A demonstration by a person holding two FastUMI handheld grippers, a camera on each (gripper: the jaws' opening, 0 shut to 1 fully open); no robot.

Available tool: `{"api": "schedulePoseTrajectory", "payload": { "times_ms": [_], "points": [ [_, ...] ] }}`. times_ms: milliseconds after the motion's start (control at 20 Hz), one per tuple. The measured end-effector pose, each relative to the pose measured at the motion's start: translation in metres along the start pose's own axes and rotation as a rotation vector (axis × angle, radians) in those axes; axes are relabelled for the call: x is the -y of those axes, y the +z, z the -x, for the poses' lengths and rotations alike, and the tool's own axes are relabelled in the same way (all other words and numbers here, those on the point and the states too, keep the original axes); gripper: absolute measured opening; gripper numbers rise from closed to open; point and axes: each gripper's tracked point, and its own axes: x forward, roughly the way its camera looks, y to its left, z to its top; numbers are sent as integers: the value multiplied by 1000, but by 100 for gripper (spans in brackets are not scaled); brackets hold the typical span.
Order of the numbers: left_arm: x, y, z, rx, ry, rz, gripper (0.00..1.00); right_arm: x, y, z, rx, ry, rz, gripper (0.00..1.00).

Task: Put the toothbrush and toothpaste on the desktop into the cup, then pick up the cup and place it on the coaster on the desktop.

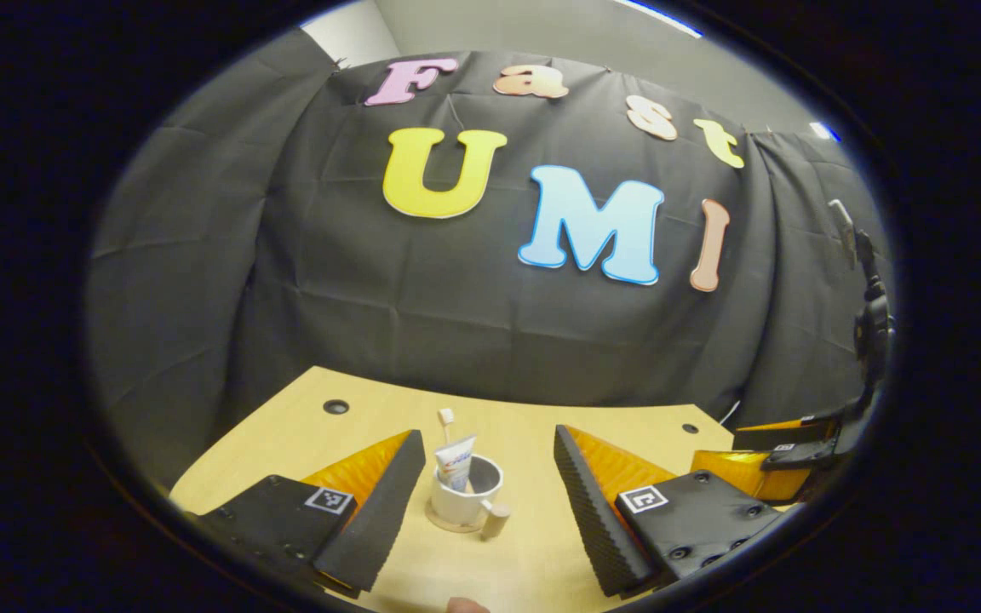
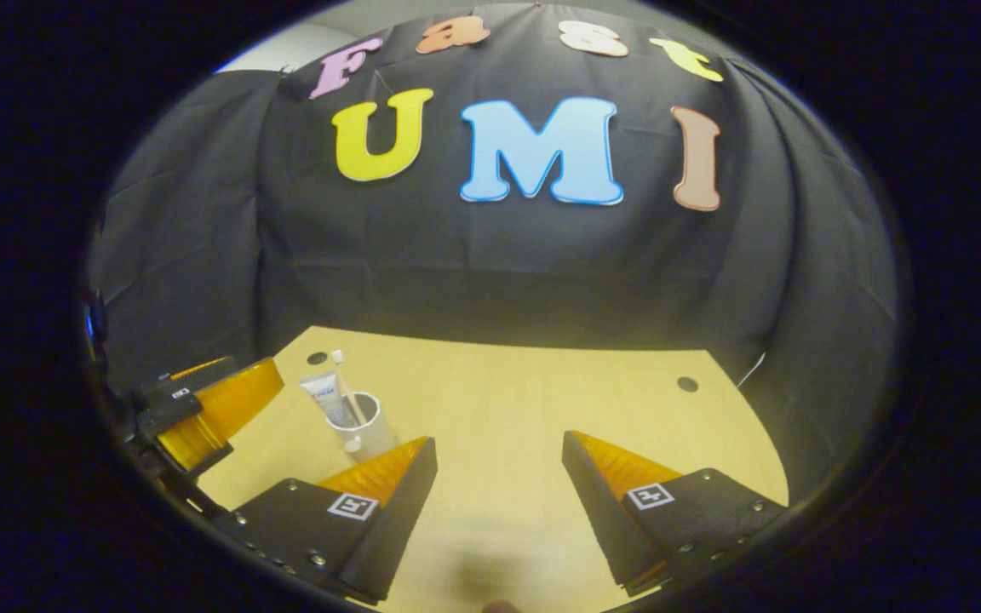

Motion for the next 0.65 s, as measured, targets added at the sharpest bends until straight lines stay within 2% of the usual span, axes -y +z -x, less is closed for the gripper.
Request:
{"api": "schedulePoseTrajectory", "payload": {
  "times_ms": [300, 650],
  "points": [
    [34, 11, -4, 40, -3, -29, 97, 34, 19, 26, 142, -53, -7, 90],
    [54, 18, -2, 64, -10, -46, 97, 50, 22, 27, 161, -53, -32, 90]
  ]
}}
